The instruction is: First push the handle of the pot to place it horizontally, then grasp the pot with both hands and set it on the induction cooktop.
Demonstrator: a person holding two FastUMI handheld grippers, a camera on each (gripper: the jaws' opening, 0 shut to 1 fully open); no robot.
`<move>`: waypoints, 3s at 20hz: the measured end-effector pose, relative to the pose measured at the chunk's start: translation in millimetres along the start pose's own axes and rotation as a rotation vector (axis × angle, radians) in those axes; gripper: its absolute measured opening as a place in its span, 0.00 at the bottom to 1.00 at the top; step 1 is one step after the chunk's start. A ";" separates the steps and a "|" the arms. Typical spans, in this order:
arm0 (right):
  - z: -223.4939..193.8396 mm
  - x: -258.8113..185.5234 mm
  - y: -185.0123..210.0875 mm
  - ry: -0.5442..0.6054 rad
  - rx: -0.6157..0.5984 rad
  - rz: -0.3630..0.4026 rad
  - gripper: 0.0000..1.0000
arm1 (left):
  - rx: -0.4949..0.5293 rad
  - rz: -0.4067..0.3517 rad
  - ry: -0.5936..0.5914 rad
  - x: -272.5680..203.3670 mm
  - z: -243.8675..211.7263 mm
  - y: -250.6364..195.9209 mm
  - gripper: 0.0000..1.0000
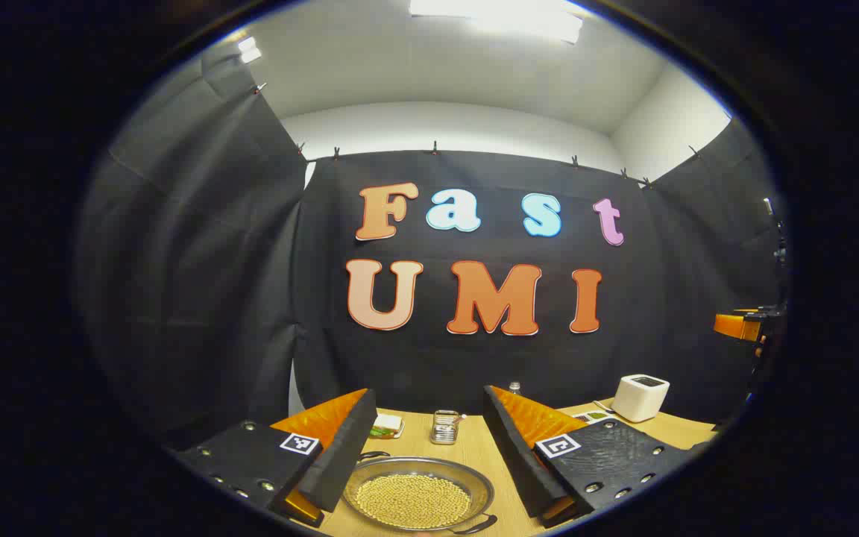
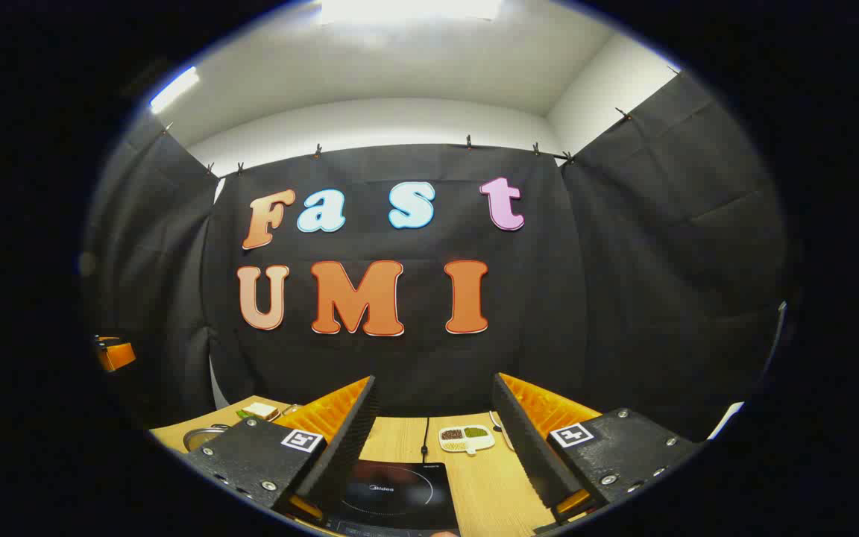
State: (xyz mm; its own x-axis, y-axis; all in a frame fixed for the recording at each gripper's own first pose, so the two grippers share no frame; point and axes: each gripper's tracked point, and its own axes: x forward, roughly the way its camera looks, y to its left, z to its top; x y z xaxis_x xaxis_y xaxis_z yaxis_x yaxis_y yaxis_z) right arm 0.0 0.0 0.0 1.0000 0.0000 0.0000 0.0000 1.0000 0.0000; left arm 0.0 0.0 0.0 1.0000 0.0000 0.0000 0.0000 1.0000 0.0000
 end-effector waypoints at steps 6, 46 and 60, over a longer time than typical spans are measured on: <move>4.1 -21.5 -6.4 -0.010 0.004 -0.017 0.95 | 0.012 -0.042 -0.016 -4.6 7.9 -15.4 0.88; -7.2 -21.2 14.8 0.030 0.014 0.017 0.95 | -0.010 -0.107 0.240 -17.2 -96.2 -8.6 0.04; -13.4 -21.5 20.9 0.048 0.004 0.021 0.95 | -0.041 -0.138 0.483 -52.9 -201.6 -15.6 0.04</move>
State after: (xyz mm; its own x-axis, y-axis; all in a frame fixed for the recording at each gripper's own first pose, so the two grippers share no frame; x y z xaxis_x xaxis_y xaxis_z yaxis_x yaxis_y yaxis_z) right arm -21.5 20.9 -13.4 0.9986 0.0209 -0.0484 -0.0207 0.9998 0.0043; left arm -52.9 -15.6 -201.6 0.8765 -0.1423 -0.4600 0.1230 0.9898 -0.0719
